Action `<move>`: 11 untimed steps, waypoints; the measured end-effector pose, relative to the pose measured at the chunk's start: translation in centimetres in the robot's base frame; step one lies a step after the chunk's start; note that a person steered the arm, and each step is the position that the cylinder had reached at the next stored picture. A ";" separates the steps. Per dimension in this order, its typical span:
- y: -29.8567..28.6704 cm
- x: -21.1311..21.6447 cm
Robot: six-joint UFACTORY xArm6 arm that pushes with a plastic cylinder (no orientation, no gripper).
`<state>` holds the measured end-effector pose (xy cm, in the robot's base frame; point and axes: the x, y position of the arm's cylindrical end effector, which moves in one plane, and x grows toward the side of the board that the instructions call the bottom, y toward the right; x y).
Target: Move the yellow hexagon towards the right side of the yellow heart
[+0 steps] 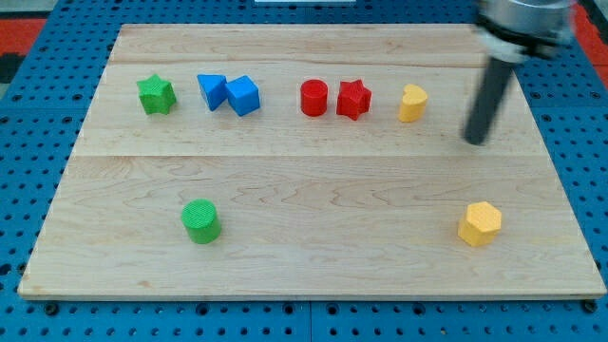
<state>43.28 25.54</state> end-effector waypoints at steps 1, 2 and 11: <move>7.6 6.7; 5.3 13.3; -9.4 -0.6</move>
